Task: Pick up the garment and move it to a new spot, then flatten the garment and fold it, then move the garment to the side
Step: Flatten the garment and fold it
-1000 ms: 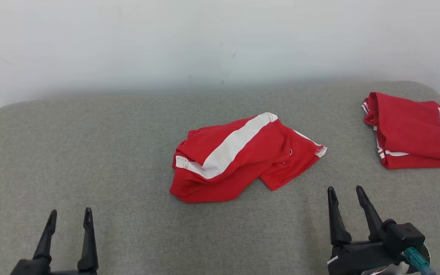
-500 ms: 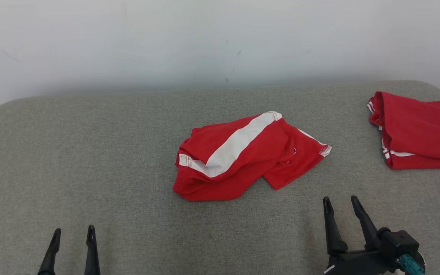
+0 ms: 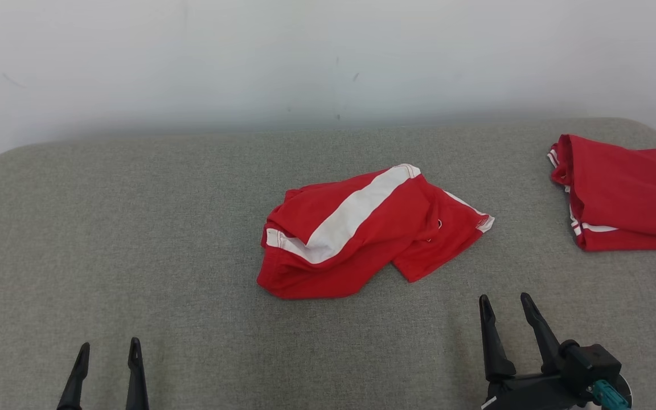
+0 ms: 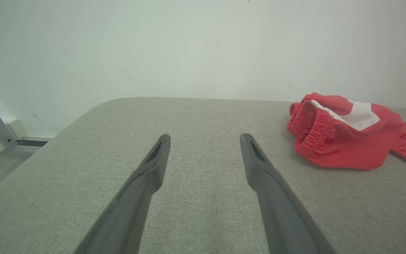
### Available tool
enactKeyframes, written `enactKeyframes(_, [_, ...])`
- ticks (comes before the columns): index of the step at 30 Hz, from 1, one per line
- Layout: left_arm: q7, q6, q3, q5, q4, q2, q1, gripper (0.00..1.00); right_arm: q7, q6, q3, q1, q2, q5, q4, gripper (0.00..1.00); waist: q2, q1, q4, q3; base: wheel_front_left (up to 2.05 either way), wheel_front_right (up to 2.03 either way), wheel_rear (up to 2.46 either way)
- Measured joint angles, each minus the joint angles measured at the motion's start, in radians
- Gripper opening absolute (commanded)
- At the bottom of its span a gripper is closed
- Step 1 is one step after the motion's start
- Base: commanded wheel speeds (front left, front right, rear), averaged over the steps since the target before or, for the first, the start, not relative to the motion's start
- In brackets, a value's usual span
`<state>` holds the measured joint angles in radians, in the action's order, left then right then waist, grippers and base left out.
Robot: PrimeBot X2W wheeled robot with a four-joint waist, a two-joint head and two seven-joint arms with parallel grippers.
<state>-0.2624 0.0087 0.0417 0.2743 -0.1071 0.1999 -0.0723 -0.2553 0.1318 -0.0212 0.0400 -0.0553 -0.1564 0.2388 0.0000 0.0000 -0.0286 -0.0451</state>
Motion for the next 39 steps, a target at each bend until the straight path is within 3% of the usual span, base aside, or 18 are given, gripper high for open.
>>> enactKeyframes(39, [0.000,-0.014,-0.036,-0.060,-0.010,-0.034,0.001,1.00,0.116,0.000,-0.003,-0.030,0.003,0.019,-0.163,1.00,0.0000,0.0000,-0.002,0.012,0.00,0.00,0.00])
